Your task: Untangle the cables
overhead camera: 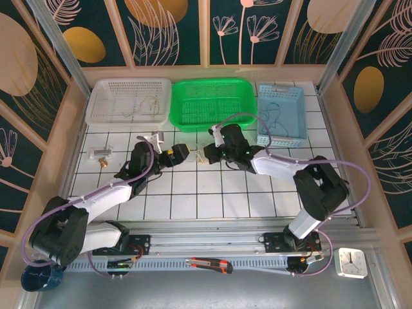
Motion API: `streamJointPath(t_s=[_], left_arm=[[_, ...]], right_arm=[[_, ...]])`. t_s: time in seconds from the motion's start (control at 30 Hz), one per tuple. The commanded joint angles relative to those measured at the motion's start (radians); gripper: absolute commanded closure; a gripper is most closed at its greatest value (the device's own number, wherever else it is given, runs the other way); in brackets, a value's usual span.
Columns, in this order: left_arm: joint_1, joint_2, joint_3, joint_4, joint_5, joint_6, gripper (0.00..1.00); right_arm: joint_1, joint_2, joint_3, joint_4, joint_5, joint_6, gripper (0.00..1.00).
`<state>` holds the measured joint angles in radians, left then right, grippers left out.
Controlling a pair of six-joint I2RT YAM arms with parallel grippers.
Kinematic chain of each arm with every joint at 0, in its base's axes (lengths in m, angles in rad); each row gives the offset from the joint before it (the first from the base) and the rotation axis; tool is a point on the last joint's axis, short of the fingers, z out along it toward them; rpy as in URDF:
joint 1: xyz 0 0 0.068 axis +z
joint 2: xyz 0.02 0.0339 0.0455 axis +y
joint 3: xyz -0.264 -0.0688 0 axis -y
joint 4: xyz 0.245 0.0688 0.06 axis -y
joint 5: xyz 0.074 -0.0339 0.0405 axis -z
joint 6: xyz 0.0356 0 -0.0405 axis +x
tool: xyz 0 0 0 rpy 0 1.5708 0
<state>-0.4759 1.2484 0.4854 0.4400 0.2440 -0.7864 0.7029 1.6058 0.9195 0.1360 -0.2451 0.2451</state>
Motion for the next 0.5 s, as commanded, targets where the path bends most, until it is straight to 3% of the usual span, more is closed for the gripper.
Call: streamJointPath(t_s=[0.0, 0.13, 0.47], left_arm=[[0.006, 0.036, 0.004, 0.052, 0.094, 0.031, 0.01], [0.004, 0.081, 0.014, 0.093, 0.156, 0.022, 0.01], [-0.022, 0.156, 0.022, 0.186, 0.159, -0.014, 0.01]], right_arm=[[0.000, -0.046, -0.032, 0.028, -0.061, 0.051, 1.00], [0.000, -0.054, -0.047, 0.056, -0.080, 0.084, 1.00], [0.001, -0.053, -0.068, 0.095, -0.101, 0.125, 1.00]])
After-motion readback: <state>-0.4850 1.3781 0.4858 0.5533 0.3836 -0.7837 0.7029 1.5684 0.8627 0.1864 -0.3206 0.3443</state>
